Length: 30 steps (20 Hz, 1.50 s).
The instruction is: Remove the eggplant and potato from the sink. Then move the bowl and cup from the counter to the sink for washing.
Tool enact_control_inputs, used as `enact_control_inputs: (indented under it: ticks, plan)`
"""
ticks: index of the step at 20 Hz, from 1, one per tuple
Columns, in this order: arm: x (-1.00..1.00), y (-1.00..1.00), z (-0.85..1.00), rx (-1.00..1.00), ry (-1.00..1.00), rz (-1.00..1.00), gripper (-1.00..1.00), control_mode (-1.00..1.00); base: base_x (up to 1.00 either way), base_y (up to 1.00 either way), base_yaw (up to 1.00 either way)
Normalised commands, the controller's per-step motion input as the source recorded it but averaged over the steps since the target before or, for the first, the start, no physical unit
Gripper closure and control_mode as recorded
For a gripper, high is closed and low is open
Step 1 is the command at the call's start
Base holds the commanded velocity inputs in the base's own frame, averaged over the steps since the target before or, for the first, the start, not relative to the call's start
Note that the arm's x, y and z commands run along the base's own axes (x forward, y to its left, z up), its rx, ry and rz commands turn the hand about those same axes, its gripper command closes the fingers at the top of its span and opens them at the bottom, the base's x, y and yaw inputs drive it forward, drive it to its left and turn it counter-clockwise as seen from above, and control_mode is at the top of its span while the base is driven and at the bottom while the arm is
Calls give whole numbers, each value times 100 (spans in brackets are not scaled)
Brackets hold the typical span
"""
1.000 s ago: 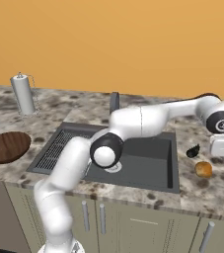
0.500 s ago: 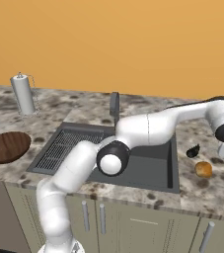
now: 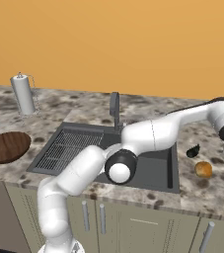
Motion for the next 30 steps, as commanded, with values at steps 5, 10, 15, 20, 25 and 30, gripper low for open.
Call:
enact_control_inputs:
  ticks: [5, 10, 15, 20, 25, 30]
  plan:
    - [1, -14, -8, 0, 0, -1, -100, -100, 0, 0, 0]
    - [1, -13, -8, 0, 2, 0, -100, -100, 0, 0, 0]
    - [6, -15, -7, 0, 5, 0, -100, -100, 0, 0, 0]
    - [6, -14, -7, 0, 4, 0, -100, -100, 0, 0, 0]
    - [11, -14, -1, 0, 4, 0, -100, -100, 0, 0, 0]
    - [13, -19, 0, 0, 13, 0, -100, -100, 0, 0, 0]
